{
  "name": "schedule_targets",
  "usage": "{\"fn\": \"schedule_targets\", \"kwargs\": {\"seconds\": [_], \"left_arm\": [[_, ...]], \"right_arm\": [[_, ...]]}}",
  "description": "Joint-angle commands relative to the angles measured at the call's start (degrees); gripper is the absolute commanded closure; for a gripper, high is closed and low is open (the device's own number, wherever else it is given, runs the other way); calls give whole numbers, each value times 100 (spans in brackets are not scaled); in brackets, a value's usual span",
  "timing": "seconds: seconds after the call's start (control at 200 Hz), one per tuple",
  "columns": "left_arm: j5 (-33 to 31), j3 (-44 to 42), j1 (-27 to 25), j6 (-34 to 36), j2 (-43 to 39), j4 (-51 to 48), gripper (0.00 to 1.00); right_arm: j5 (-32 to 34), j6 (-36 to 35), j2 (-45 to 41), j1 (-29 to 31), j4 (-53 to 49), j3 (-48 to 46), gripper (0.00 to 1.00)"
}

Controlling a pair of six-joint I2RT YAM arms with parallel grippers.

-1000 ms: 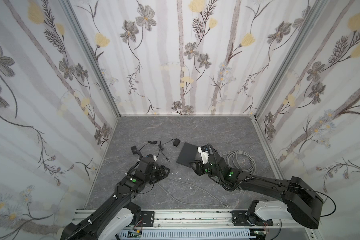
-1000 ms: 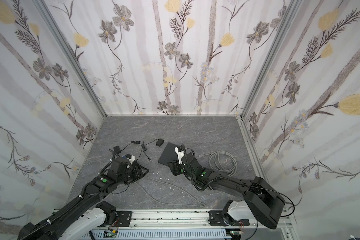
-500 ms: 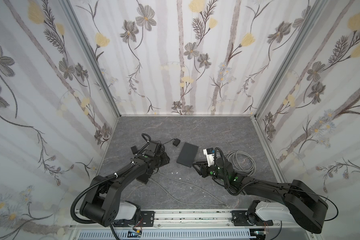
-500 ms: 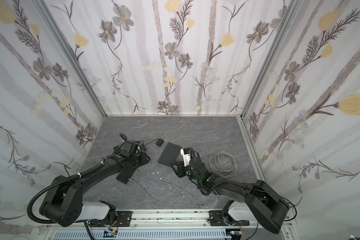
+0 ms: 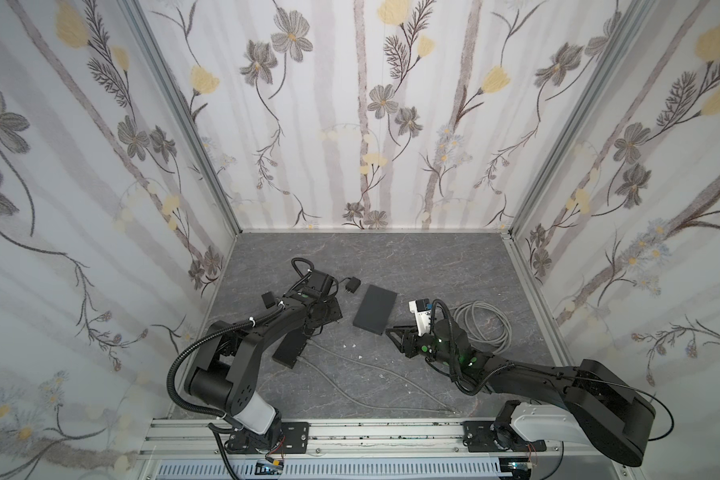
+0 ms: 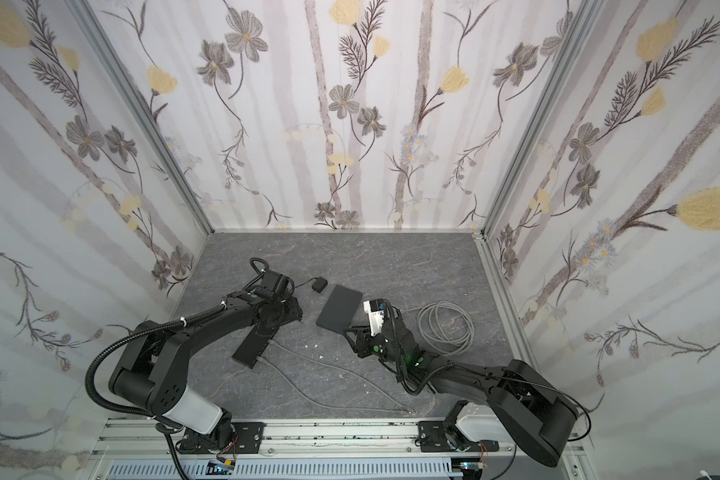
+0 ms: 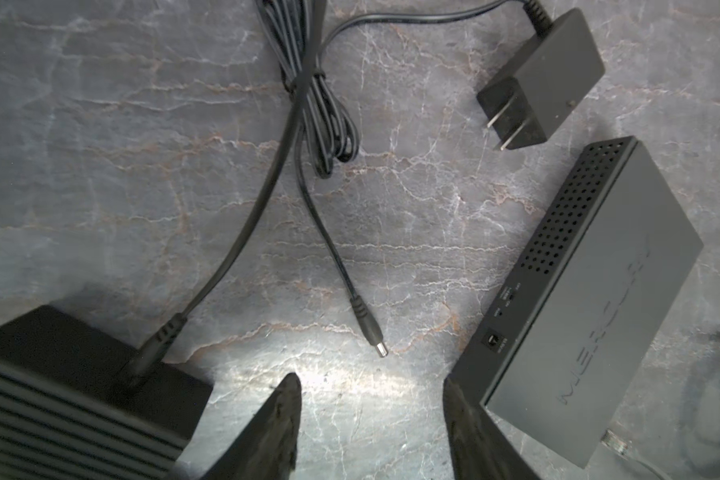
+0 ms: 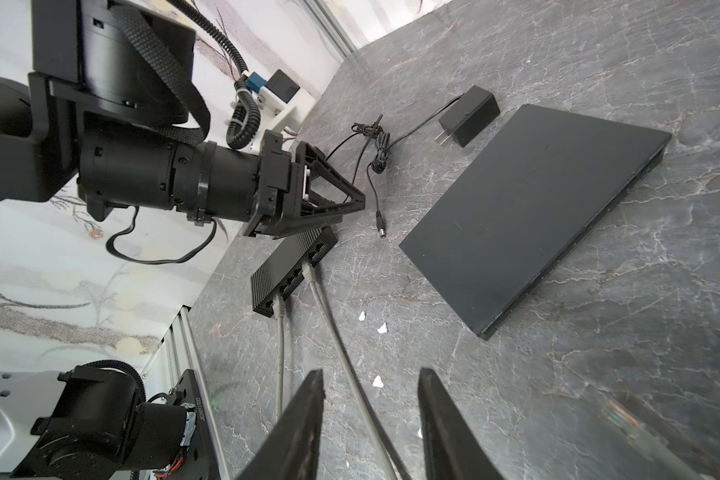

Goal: Insert the plug into the switch port
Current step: 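Move the left gripper over the black power cable's barrel plug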

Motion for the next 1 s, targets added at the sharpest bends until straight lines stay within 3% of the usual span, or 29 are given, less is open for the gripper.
{"fn": "schedule_targets", "kwargs": {"seconds": [0.0,0.4,0.56,0.879,0.999], "left_arm": [[-362,220,-110,-29,230,-363,43],[-1120,682,-144,127,759,-468,44],[-1088,910,-144,162,904,-504,45],[-823,747,-296,-50,167,-691,43],[-1008,839,-371,-331,228,-1096,43]], "right_arm": [[32,84,-18,-2,348,-52,61],[95,119,-180,-2,481,-213,62],[84,124,-180,-2,489,-225,62],[73,127,-180,-2,550,-247,62],[59,127,-149,-5,552,-234,63]]}}
